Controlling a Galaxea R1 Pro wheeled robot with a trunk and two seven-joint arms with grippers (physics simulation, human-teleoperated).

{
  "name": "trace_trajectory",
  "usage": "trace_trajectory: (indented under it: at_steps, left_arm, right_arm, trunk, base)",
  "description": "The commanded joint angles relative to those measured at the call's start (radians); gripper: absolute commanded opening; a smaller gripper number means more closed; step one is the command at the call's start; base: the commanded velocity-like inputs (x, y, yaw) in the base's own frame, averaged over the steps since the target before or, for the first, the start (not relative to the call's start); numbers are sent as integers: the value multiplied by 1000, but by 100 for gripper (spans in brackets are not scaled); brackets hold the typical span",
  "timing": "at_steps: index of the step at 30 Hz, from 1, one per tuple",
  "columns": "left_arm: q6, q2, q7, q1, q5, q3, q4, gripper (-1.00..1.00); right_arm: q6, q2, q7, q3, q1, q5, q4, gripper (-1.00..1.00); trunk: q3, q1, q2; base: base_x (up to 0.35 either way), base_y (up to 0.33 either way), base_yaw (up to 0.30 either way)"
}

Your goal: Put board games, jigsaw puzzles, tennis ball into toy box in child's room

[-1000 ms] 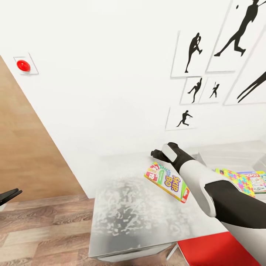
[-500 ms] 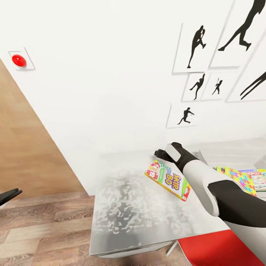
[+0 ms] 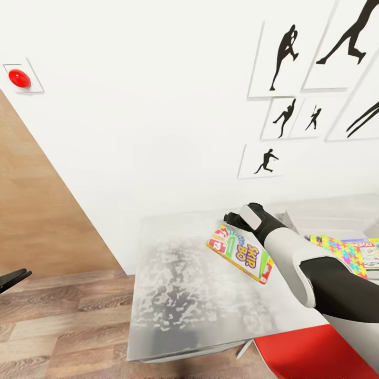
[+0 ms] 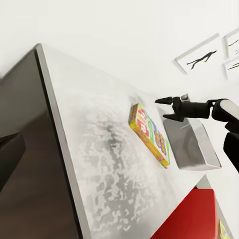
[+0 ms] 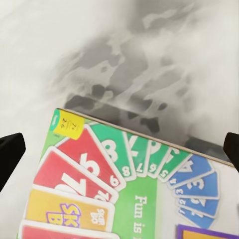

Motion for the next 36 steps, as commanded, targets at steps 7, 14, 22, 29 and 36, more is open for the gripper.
trace_trajectory:
  at_steps: [7,14,22,29,36]
  left_arm:
    - [11,0,-5,-1,-1,0,0,100]
    - [11,0,-5,-1,-1,0,0,100]
    - [11,0,-5,-1,-1,0,-1,100]
    - [11,0,-5,-1,-1,0,-1,100]
    - [11,0,-5,-1,-1,0,0,100]
  right_arm:
    - [3,-2,-9,8,-1,-11,-2,100]
    - [3,-2,-9,7,-1,-12,-2,100]
    - [3,-2,-8,8,-1,-12,-2,100]
    - [3,-2,-8,8,-1,-12,-2,100]
    - [3,-3,-8,8,-1,-12,-2,100]
  trunk:
    - [-13,1,-2]
    - [-24,1,-2]
    - [-37,1,-2]
    - [-49,1,-2]
    - [-60,1,-2]
  base:
    - [10,1,0]
    - [155,99,0]
    - [57,35,0]
    - [8,5,0]
    - [1,1,0]
